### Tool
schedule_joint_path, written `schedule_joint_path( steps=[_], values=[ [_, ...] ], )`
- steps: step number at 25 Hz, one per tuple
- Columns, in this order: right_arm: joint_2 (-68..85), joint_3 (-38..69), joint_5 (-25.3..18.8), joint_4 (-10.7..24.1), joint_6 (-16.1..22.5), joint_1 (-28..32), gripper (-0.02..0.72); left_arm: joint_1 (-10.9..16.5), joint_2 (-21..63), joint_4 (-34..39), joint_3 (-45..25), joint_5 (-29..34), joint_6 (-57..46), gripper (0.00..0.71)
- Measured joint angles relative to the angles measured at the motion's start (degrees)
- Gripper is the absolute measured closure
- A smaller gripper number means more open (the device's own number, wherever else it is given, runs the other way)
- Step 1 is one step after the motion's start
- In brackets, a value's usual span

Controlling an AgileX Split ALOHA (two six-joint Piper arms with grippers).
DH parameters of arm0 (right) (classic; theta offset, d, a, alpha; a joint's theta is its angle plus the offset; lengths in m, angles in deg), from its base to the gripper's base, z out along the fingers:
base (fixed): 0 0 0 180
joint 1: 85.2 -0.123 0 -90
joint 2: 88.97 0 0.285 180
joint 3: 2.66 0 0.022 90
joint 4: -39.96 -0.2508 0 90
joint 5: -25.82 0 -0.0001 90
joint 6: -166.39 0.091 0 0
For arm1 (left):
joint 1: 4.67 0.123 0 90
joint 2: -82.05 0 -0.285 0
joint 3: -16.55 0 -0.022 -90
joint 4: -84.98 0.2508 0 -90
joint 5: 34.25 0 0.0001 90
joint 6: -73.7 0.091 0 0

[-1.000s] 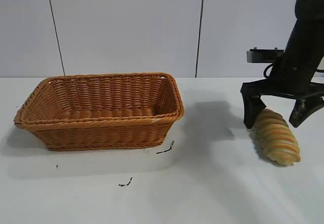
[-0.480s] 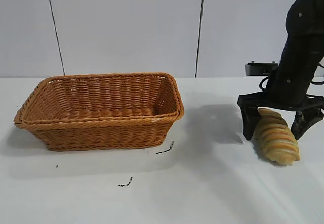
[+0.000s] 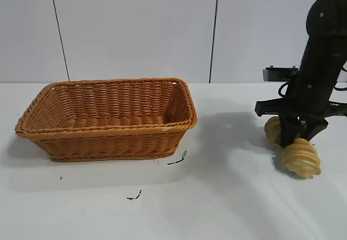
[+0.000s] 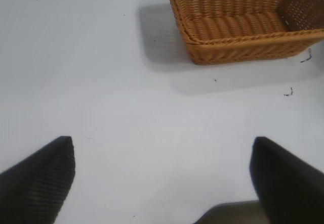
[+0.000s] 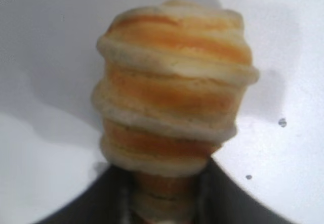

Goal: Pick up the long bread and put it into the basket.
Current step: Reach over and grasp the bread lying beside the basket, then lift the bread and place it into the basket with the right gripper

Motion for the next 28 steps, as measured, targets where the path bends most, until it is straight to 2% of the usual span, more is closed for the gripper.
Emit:
schedule_joint_path(
  steps=[7, 10, 14, 17, 21, 24, 28],
  values=[
    [10.32, -1.99, -3.23, 0.48, -0.06, 0.00, 0.594, 0.00, 0.00, 0.00, 0.00, 0.00, 0.00, 0.018],
    [10.77, -7.15, -6.19, 0.54, -1.47, -0.08, 0.594, 0.00, 0.00, 0.00, 0.00, 0.00, 0.00, 0.018],
    [10.48, -13.97, -7.07, 0.43, -2.84, -1.06, 0.595, 0.00, 0.00, 0.00, 0.00, 0.00, 0.00, 0.018],
    [8.30, -19.99, -9.43, 0.58, -3.33, -2.64, 0.597, 0.00, 0.00, 0.00, 0.00, 0.00, 0.00, 0.018],
    [3.16, -27.54, -12.68, 0.64, -5.42, -8.24, 0.610, 0.00, 0.00, 0.00, 0.00, 0.00, 0.00, 0.018],
    [-0.34, -33.94, -12.95, 0.64, -6.10, -14.02, 0.614, 0.00, 0.00, 0.00, 0.00, 0.00, 0.00, 0.018],
    [-4.43, -41.45, -12.85, 0.58, -10.99, -22.08, 0.614, 0.00, 0.00, 0.00, 0.00, 0.00, 0.00, 0.018]
  ],
)
